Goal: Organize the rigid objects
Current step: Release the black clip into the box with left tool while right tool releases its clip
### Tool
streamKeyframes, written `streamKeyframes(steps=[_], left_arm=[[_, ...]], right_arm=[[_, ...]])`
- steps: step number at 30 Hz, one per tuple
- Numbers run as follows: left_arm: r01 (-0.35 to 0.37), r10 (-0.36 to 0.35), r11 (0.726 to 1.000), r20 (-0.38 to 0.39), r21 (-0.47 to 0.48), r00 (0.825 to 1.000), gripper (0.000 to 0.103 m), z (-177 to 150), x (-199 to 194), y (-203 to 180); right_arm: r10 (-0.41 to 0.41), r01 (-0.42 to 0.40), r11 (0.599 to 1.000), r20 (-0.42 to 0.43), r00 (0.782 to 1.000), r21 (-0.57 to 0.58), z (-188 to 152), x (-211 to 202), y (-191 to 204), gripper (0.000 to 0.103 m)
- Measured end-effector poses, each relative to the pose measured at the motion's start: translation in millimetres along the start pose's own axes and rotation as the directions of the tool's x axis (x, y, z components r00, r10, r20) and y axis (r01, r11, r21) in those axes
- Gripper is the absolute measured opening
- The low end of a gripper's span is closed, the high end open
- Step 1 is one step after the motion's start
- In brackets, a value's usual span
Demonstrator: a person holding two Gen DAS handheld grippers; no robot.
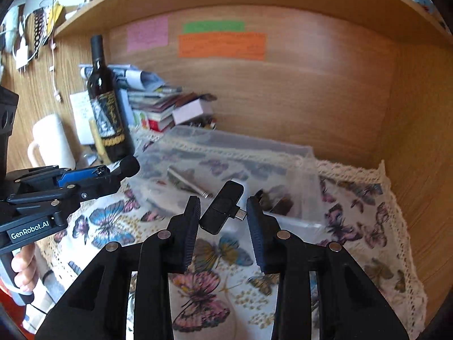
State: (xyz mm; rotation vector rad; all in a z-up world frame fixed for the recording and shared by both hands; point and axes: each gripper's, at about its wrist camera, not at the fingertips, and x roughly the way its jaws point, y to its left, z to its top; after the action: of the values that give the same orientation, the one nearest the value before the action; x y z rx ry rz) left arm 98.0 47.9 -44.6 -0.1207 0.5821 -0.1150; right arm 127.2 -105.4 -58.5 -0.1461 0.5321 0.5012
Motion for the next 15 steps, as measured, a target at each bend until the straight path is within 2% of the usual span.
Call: streamKeyframes(steps=[9,15], left_arm=[[-0.008,0.008,1.0,0.002,0.017,1.0,0.024,32.3,18.4,-2.8],[-0.017,0.017,0.999,-0.027,0.031,0.999,0.024,42.6,42.2,-6.8]], right_arm=[[-0.034,0.033,0.999,0.072,0.997,0.013,24.6,-0.4,-20.9,0.031],[-0.046,0.044,0.999,0.063,0.997,0.028,31.6,14.2,-32.5,0.031]])
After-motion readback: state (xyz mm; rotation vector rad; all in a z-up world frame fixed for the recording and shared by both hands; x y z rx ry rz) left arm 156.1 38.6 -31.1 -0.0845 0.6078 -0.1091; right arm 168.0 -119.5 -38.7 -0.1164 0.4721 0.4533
